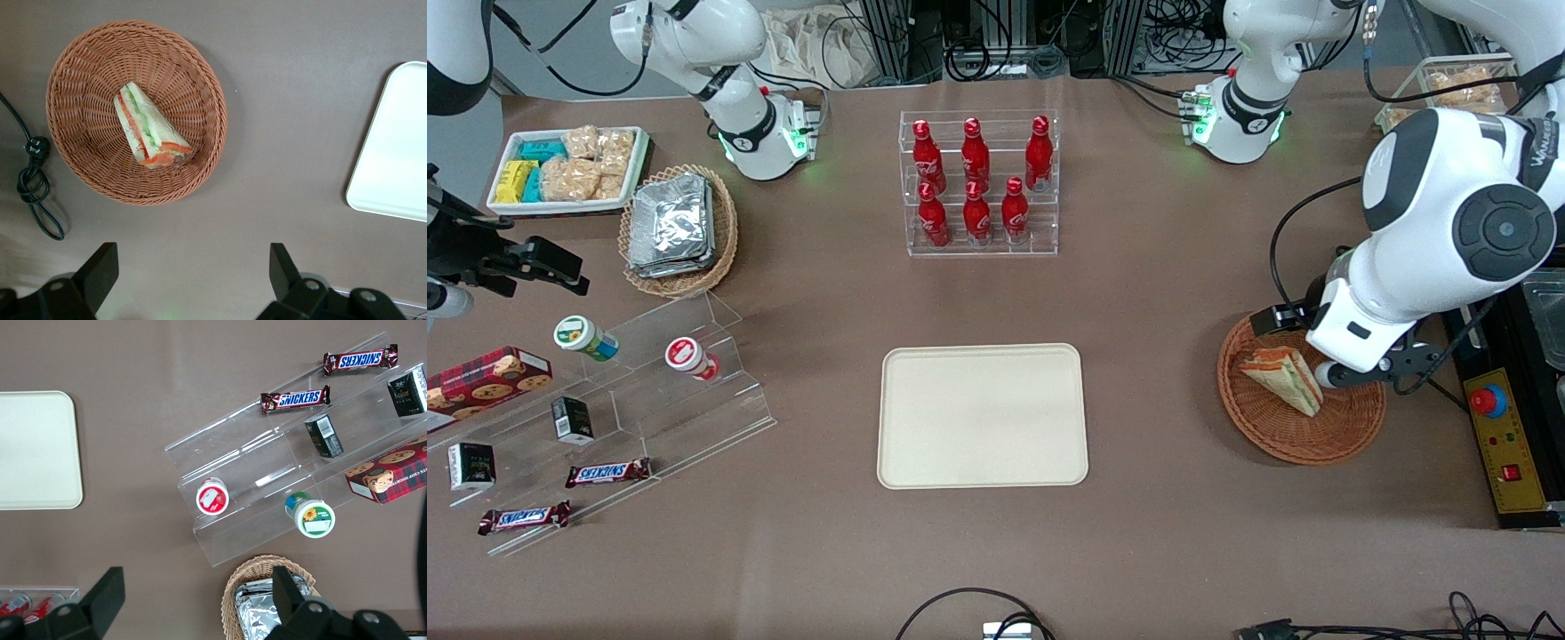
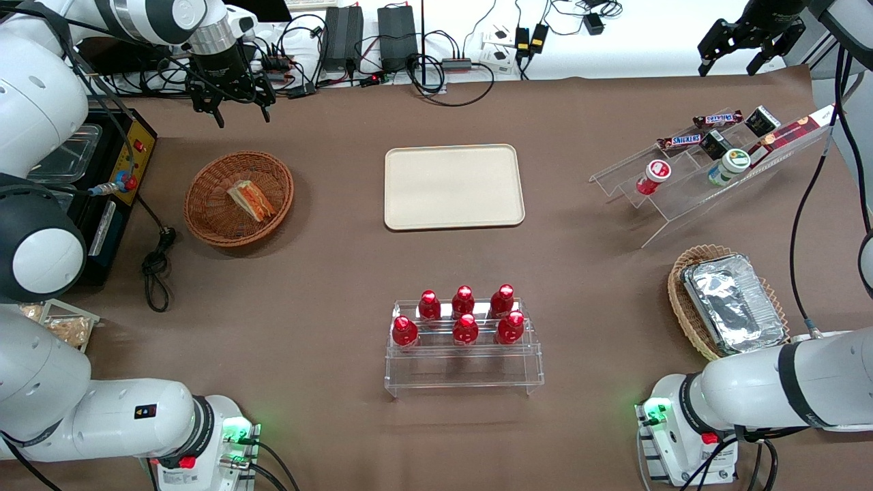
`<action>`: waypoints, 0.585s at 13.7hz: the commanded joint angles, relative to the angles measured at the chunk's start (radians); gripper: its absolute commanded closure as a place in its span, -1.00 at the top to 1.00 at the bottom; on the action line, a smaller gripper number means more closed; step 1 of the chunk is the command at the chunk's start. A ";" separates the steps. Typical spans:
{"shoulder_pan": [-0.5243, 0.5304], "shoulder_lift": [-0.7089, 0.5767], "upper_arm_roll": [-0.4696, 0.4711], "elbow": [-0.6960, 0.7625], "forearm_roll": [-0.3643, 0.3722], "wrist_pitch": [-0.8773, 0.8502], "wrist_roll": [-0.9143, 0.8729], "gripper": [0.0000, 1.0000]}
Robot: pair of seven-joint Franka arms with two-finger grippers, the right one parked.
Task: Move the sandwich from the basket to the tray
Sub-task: 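Lower the open left gripper over the wrapped sandwich in the wicker basket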
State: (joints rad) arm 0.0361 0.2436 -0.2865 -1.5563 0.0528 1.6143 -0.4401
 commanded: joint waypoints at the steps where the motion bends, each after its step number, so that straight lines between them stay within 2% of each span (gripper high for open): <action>1: 0.007 0.016 -0.011 0.033 0.016 -0.027 -0.019 1.00; 8: 0.013 0.055 -0.006 0.055 0.022 -0.018 -0.044 1.00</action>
State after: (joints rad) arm 0.0415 0.2658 -0.2843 -1.5373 0.0553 1.6139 -0.4496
